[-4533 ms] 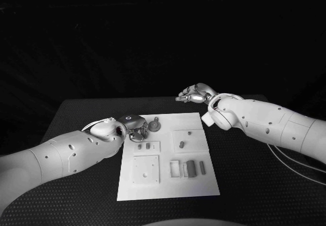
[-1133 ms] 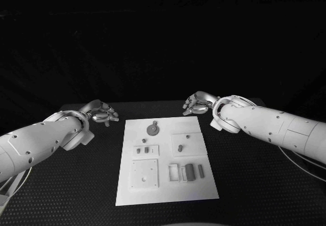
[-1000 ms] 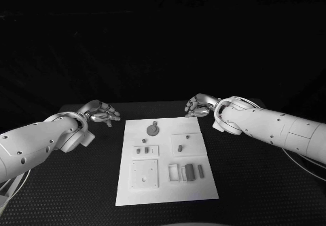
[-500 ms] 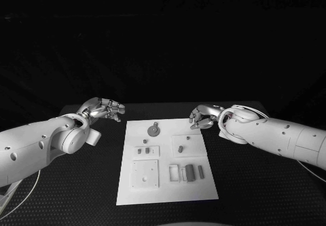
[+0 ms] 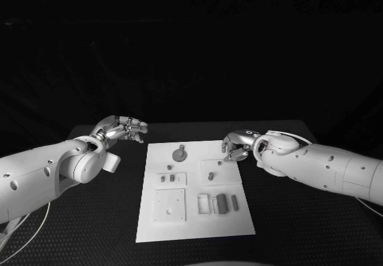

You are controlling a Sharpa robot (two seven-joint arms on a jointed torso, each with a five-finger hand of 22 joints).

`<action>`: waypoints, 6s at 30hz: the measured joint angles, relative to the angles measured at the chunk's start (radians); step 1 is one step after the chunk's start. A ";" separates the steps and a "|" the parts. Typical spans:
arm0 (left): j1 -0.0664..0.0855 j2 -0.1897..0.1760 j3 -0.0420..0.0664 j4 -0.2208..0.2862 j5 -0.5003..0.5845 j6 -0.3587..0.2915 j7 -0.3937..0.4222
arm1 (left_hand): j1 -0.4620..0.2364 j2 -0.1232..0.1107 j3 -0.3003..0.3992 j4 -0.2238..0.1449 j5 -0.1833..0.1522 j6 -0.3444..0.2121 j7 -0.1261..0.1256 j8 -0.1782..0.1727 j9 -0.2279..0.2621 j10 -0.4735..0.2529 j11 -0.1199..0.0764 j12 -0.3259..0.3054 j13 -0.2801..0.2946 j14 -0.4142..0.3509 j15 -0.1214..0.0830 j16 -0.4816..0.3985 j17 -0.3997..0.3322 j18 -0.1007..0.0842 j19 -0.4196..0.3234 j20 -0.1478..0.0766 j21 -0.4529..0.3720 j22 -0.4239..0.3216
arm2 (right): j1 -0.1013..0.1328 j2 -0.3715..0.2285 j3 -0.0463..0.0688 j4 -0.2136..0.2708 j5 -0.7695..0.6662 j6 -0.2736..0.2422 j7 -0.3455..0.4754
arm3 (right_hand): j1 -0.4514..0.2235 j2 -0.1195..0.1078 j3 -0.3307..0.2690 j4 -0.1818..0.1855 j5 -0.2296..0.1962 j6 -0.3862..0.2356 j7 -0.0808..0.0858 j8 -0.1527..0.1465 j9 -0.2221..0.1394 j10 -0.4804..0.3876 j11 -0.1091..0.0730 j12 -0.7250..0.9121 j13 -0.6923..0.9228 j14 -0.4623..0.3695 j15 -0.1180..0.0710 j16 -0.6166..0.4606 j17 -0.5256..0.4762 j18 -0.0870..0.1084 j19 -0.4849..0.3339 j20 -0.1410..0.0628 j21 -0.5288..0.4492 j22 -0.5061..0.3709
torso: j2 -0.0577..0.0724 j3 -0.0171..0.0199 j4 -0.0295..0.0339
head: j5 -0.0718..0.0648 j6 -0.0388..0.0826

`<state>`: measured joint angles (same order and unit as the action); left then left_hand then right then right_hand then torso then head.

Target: Assemble the parts on the task board

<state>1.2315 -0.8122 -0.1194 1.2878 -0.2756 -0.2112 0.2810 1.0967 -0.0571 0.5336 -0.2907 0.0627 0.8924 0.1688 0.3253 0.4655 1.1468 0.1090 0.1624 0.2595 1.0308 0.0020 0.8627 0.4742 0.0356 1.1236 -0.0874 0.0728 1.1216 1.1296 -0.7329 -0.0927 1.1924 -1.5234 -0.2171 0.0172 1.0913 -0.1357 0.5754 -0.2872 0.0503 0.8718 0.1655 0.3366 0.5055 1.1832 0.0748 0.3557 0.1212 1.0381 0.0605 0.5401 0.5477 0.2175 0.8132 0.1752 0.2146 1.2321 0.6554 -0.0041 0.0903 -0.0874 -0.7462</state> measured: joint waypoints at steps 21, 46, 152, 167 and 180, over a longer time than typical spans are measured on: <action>-0.002 0.005 -0.001 -0.005 0.011 -0.001 0.001 | 0.000 0.000 -0.011 0.000 -0.005 0.000 0.000 0.000 0.000 0.000 0.000 0.000 -0.003 0.004 0.004 -0.004 0.005 -0.008 0.000 0.000 0.000 -0.005 | -0.038 0.036 -0.012 -0.006 -0.089 -0.046 -0.026 | 0.063 -0.005 -0.003 -0.003 0.000 0.006 -0.004 -0.014 -0.014 -0.111 0.075 -0.123 -0.039 -0.085 0.049 -0.070 -0.002 0.000 -0.086 0.021 -0.068 0.007 | 0.003 0.0019 0.0015 | 0.006 -0.004; -0.002 0.004 -0.002 -0.005 0.012 0.000 -0.001 | 0.000 0.000 -0.029 0.001 -0.005 -0.006 0.001 0.000 -0.002 -0.003 0.003 0.000 -0.007 0.003 0.004 -0.008 0.012 -0.016 0.000 0.000 0.000 -0.012 | -0.062 0.068 -0.016 -0.020 -0.143 -0.089 -0.037 | 0.076 0.019 -0.003 -0.003 0.000 0.066 -0.023 -0.009 -0.024 -0.014 0.032 -0.115 -0.022 -0.016 0.009 -0.050 0.032 0.000 -0.013 0.015 -0.063 0.033 | 0.003 0.0012 0.0022 | 0.008 -0.013; -0.003 0.002 -0.002 -0.004 0.013 0.001 -0.011 | 0.000 0.000 -0.036 0.003 -0.005 -0.010 0.004 0.000 -0.003 -0.014 0.007 -0.004 -0.010 0.007 0.007 -0.016 0.020 -0.021 0.000 0.000 0.000 -0.021 | -0.081 0.074 -0.013 -0.010 -0.284 -0.135 -0.106 | 0.123 0.052 0.122 -0.005 -0.004 0.152 -0.060 0.030 0.013 0.091 -0.012 -0.108 0.046 0.097 -0.039 -0.026 0.103 0.031 0.116 0.002 -0.059 0.076 | 0.003 0.0018 0.0012 | 0.009 -0.027; -0.003 0.004 -0.002 -0.008 0.013 0.001 -0.011 | 0.000 0.000 -0.036 0.003 -0.005 -0.010 0.004 -0.004 -0.004 -0.014 0.006 -0.004 -0.011 0.007 0.007 -0.019 0.021 -0.021 0.000 0.000 0.000 -0.022 | -0.056 0.065 0.004 0.006 -0.283 -0.123 -0.107 | 0.123 0.051 0.121 -0.005 -0.005 0.152 -0.060 0.030 0.017 0.097 -0.014 -0.108 0.047 0.100 -0.036 -0.026 0.105 0.031 0.116 0.002 -0.059 0.076 | 0.003 0.0018 0.0013 | 0.009 -0.025; -0.004 0.003 -0.002 -0.009 0.013 0.001 -0.013 | 0.000 0.000 -0.039 0.000 -0.005 -0.010 0.004 -0.004 -0.004 -0.013 0.006 -0.004 -0.010 0.007 0.007 -0.019 0.022 -0.021 0.000 0.000 0.000 -0.022 | -0.043 0.048 0.009 0.028 -0.279 -0.120 -0.113 | 0.123 0.051 0.121 -0.005 -0.005 0.152 -0.060 0.030 0.018 0.096 -0.014 -0.108 0.049 0.100 -0.036 -0.026 0.107 0.031 0.116 0.002 -0.059 0.076 | 0.003 0.0012 0.0018 | 0.009 -0.025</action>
<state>1.2280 -0.8087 -0.1210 1.2790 -0.2623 -0.2099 0.2685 1.0967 -0.0571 0.4948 -0.2904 0.0577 0.8824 0.1729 0.3214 0.4613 1.1333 0.1152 0.1583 0.2490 1.0377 0.0093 0.8434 0.4964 0.0149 1.1239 -0.0872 0.0728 1.0992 1.0868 -0.6851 -0.0834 1.2207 -1.8020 -0.3374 -0.0955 1.2138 -0.0845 0.6969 -0.2926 0.0452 1.0238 0.1055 0.3662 0.5239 1.2797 0.0608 0.2476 0.1698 1.1380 0.0249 0.5141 0.6547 0.2485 0.9293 0.1770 0.1552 1.3076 0.6587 -0.0029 0.0921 -0.0787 -0.7711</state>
